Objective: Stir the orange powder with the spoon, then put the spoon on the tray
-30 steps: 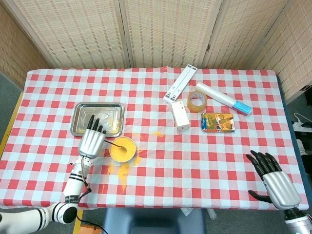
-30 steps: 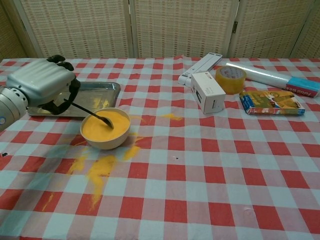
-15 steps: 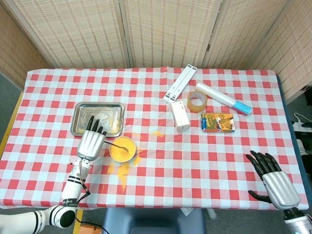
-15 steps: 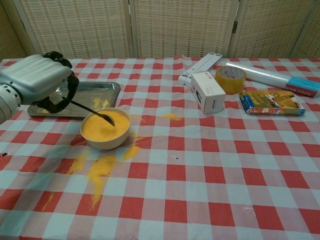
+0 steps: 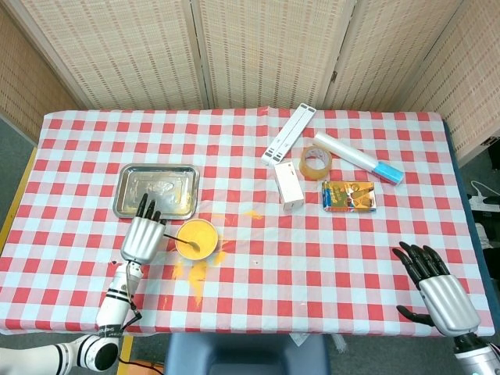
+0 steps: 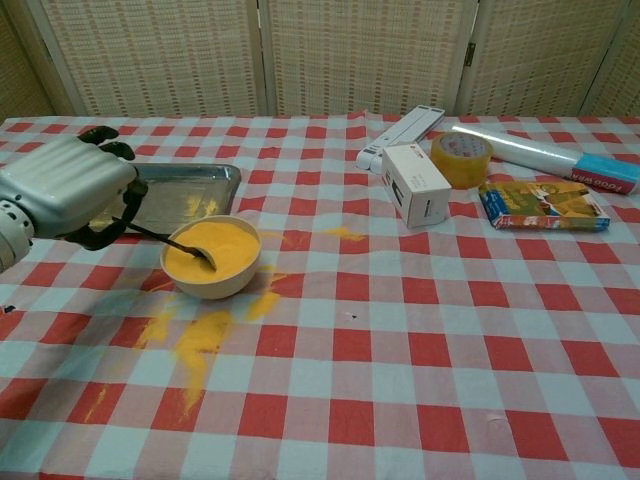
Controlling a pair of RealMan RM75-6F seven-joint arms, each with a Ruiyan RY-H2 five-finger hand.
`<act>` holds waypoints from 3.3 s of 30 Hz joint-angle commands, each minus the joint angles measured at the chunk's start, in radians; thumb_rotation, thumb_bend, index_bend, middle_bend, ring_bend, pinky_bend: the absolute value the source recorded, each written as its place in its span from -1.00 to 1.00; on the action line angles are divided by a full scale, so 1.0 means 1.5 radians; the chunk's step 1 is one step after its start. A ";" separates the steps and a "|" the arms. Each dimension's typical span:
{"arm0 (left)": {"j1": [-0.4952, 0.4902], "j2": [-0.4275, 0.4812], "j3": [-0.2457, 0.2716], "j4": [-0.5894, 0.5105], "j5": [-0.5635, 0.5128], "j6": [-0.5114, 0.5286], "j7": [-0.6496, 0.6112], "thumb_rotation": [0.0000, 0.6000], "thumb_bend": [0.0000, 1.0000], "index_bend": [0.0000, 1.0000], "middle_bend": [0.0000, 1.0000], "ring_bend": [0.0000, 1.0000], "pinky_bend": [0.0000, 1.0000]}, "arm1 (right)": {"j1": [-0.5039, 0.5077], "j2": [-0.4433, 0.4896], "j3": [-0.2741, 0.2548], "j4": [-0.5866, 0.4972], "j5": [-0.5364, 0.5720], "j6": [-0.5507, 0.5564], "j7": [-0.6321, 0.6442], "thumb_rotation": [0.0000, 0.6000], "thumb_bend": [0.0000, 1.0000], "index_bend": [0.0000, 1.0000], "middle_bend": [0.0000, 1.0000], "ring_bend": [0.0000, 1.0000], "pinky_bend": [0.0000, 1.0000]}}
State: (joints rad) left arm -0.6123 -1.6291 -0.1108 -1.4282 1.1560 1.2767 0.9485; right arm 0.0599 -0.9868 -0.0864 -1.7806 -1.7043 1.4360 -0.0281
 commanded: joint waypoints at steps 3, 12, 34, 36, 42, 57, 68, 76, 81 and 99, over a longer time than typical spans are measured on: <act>-0.016 -0.022 -0.019 0.038 -0.006 -0.020 -0.018 1.00 0.65 0.65 -0.24 -0.76 -1.00 | 0.001 -0.001 0.004 0.002 0.010 -0.003 -0.001 1.00 -0.90 -1.00 -1.00 -1.00 -1.00; -0.040 -0.055 -0.038 0.096 -0.013 -0.044 -0.031 1.00 0.65 0.65 -0.24 -0.76 -1.00 | 0.003 -0.001 0.012 0.003 0.028 -0.008 -0.001 1.00 -0.90 -1.00 -1.00 -1.00 -1.00; -0.055 -0.060 -0.046 0.118 0.003 -0.029 -0.032 1.00 0.65 0.65 -0.21 -0.75 -1.00 | 0.001 0.002 0.014 0.000 0.027 0.000 0.002 1.00 -0.90 -1.00 -1.00 -1.00 -1.00; -0.056 -0.066 -0.045 0.130 0.004 -0.031 -0.035 1.00 0.65 0.65 -0.21 -0.75 -1.00 | 0.000 0.003 0.014 0.000 0.026 0.002 0.004 1.00 -0.90 -1.00 -1.00 -1.00 -1.00; -0.052 -0.066 -0.032 0.131 0.022 -0.023 -0.037 1.00 0.66 0.65 -0.21 -0.75 -1.00 | -0.001 0.005 0.014 0.002 0.026 0.004 0.009 1.00 -0.90 -1.00 -1.00 -1.00 -1.00; -0.013 -0.005 -0.005 0.022 0.012 -0.012 -0.010 1.00 0.65 0.66 -0.21 -0.75 -1.00 | -0.003 0.004 0.007 -0.001 0.008 0.008 0.002 1.00 -0.90 -1.00 -1.00 -1.00 -1.00; -0.001 0.023 -0.011 -0.016 0.032 0.020 -0.013 1.00 0.66 0.66 -0.20 -0.75 -1.00 | -0.004 0.004 0.005 -0.002 0.001 0.011 0.005 1.00 -0.90 -1.00 -1.00 -1.00 -1.00; -0.005 0.027 -0.033 -0.020 0.040 0.023 -0.055 1.00 0.66 0.66 -0.20 -0.75 -1.00 | -0.003 0.003 0.007 -0.001 0.005 0.009 0.004 1.00 -0.90 -1.00 -1.00 -1.00 -1.00; -0.007 0.026 -0.056 -0.005 0.025 0.017 -0.090 1.00 0.66 0.66 -0.20 -0.75 -1.00 | -0.002 0.003 0.009 -0.001 0.010 0.006 0.002 1.00 -0.90 -1.00 -1.00 -1.00 -1.00; -0.116 -0.123 -0.162 0.434 -0.143 -0.188 -0.241 1.00 0.56 0.66 -0.19 -0.75 -1.00 | -0.003 -0.011 0.016 -0.001 0.034 -0.002 -0.038 1.00 -0.90 -1.00 -1.00 -1.00 -1.00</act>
State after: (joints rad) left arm -0.7598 -1.7674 -0.3494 -0.8623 0.9566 1.0440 0.6342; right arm 0.0568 -0.9995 -0.0592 -1.7809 -1.6480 1.4302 -0.0783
